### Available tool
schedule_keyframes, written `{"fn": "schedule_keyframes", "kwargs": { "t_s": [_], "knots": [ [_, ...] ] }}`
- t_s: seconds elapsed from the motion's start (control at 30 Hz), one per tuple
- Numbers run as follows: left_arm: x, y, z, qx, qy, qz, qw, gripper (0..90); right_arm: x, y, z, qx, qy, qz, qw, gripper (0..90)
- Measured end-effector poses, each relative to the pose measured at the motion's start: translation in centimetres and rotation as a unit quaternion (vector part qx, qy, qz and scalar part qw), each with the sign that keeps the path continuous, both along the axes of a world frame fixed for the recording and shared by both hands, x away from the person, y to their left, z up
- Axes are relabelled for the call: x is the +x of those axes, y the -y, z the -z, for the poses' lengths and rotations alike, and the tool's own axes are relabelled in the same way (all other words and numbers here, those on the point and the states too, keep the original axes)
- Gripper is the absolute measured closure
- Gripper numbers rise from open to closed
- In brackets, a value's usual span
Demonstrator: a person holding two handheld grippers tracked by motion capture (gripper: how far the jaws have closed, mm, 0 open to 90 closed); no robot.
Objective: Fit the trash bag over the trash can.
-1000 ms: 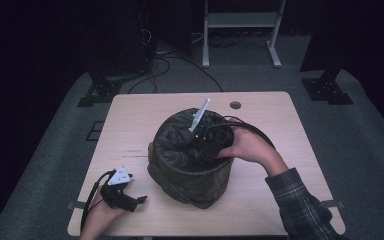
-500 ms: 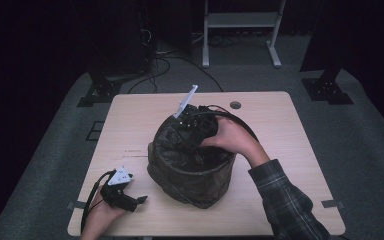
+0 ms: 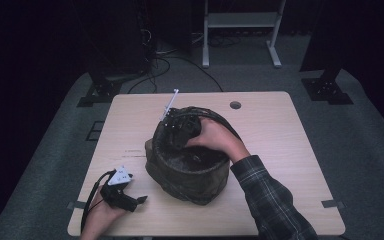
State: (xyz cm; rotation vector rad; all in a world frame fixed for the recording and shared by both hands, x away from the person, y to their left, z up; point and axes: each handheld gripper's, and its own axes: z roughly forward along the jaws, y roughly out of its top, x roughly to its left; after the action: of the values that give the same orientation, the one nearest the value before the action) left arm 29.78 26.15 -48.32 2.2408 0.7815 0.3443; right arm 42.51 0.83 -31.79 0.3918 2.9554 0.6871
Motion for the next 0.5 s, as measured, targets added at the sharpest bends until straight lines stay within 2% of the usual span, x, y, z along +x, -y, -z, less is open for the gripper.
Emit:
{"fn": "schedule_keyframes", "kwargs": {
  "t_s": [0.13,0.33,0.5],
  "knots": [
    [0.0,0.0,0.0,0.0,0.0,0.0,1.0,0.0,-0.5,0.3,-0.3,0.005,0.004,-0.002,1.0,9.6],
    [0.0,0.0,0.0,0.001,0.001,0.0,1.0,0.0,-2.2,2.2,-1.4,0.019,0.024,-0.006,0.9995,9.5],
    [0.0,0.0,0.0,0.001,0.0,0.0,1.0,0.0,-3.7,3.7,-2.3,0.042,0.031,-0.01,0.9986,9.6]
  ]
}}
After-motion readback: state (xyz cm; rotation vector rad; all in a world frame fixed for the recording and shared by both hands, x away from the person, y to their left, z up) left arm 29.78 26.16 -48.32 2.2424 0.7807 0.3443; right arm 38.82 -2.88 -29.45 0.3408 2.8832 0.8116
